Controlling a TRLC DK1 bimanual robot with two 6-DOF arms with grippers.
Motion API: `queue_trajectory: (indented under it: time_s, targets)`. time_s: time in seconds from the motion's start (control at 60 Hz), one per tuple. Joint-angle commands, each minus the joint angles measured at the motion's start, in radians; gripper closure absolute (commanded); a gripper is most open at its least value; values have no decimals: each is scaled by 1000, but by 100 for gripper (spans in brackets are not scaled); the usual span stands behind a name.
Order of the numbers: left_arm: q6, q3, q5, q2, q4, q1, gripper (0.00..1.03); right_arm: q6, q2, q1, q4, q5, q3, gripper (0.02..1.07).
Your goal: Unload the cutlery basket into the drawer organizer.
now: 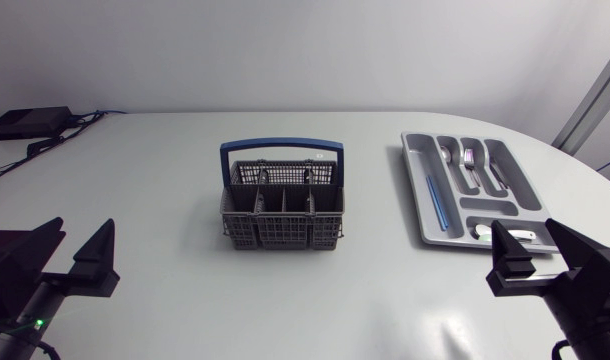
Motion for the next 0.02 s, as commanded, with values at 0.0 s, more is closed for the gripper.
queue_trajectory:
  time_s: [0.0]
  targets:
    - [-25, -39, -1, -6, -9, -8, 5, 29, -5, 7, 18, -1, -20, 7]
